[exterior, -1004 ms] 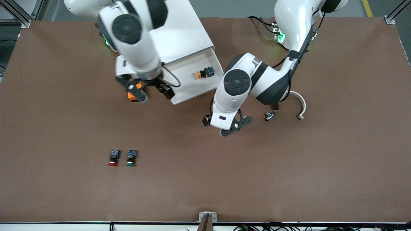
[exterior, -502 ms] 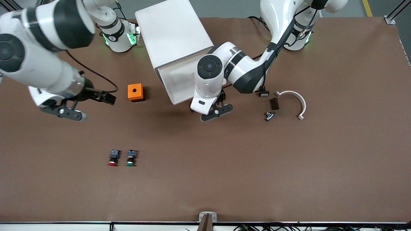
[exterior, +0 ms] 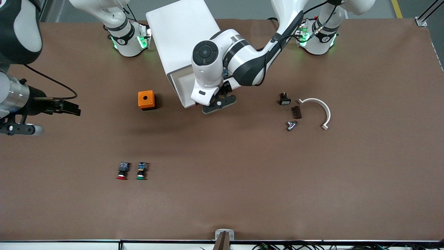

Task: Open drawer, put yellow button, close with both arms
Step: 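Push the drawer shut with the left gripper while the right gripper withdraws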

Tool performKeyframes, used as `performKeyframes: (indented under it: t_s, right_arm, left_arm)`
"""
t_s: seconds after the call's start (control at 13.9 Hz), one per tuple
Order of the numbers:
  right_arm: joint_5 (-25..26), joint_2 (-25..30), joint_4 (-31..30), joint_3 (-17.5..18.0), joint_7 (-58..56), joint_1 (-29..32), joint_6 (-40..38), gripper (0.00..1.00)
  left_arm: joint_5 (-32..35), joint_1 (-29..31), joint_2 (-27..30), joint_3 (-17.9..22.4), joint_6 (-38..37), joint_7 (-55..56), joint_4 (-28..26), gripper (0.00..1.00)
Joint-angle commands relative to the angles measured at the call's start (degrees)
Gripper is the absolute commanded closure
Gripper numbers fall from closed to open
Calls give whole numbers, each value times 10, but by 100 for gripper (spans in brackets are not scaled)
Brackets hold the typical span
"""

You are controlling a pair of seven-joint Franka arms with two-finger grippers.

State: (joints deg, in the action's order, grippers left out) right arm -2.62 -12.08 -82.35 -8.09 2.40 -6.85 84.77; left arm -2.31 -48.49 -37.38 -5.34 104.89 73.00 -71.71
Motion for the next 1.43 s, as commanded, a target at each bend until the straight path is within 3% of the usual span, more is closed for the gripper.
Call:
performKeyframes:
  t_s: [0.0,0.79,1.36]
  right_arm:
    - [17,0,10,12,-12,19,-7,0]
    - [28,-5,10,12,-82,79,-1,0]
    - [49,-5,10,13,-84,74,-1,0]
  left_arm:
    - [-15,-3,14,-18,-8,25,-23,0]
    - [-206,-15,-3,-18,-7,77,-26,1]
    - [-255,-7,-12,-18,15,101,-33,1]
